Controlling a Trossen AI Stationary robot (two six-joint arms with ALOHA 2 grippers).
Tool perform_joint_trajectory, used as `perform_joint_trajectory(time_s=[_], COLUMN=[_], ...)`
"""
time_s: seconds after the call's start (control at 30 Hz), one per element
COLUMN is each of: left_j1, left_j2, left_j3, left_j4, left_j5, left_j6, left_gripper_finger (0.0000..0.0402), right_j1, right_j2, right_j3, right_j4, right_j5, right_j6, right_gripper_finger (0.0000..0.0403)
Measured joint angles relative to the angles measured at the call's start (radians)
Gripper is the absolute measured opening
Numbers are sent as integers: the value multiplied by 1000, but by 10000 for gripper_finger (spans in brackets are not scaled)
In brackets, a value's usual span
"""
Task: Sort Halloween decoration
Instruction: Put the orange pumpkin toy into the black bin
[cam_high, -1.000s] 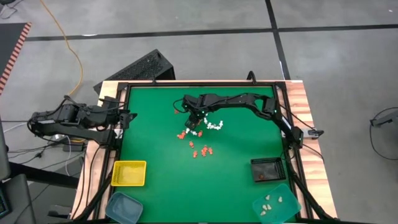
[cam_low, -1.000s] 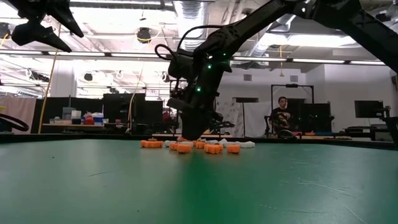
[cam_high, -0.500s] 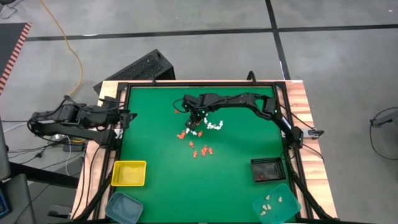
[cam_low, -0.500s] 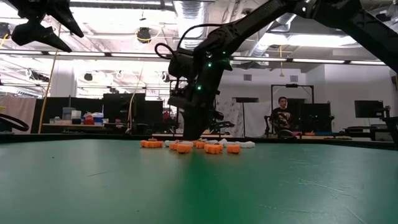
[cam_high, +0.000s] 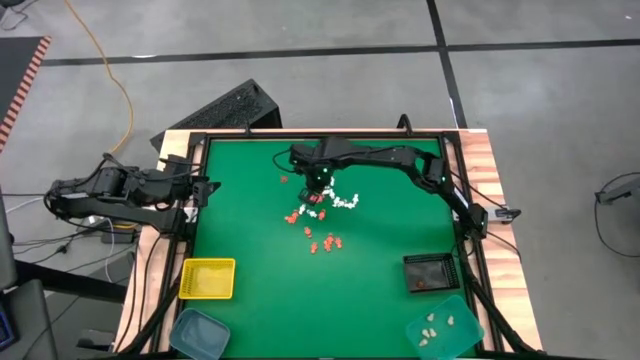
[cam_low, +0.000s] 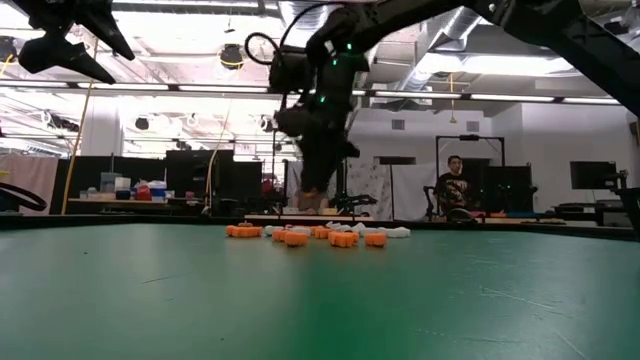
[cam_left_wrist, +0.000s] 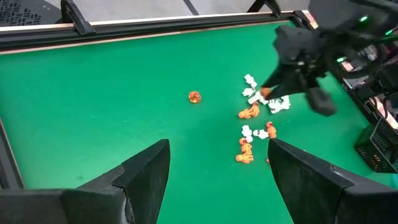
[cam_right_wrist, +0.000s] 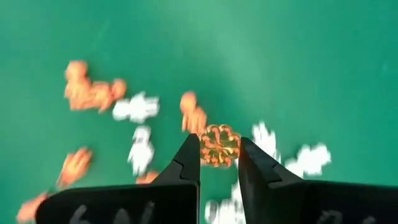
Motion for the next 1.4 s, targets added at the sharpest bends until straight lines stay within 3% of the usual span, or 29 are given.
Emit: perform_joint_trajectory(time_s=[0.13, 0.3, 0.47, 0.6, 0.73, 1.03, 1.2, 1.4], left_j1=[0, 0, 0, 0, 0, 0, 0, 0], left_j2=[0, 0, 0, 0, 0, 0, 0, 0], left_j3=[0, 0, 0, 0, 0, 0, 0, 0], left_j4=[0, 0, 0, 0, 0, 0, 0, 0], left_j5=[0, 0, 8, 19, 20, 26, 27, 28], left_j6=[0, 0, -1, -2, -11, -46, -58, -74], left_gripper_finger=[261, 261, 261, 261, 261, 261, 261, 261], right_j1=[27, 87, 160, 233, 316, 633, 837, 1015], right_j2=[-10, -100, -247, -432, -649, -1021, -1082, -1060], right_j3=[81, 77, -17, -188, -411, -811, -931, -1014], right_j4=[-195, -309, -331, -337, -333, -327, -290, -191], right_j5=[-23, -42, -41, -41, -39, -18, -16, -10], right_j6=[-30, -40, 4, 114, 327, 1044, 1393, 1722], right_gripper_finger=[62, 62, 62, 62, 62, 62, 62, 62])
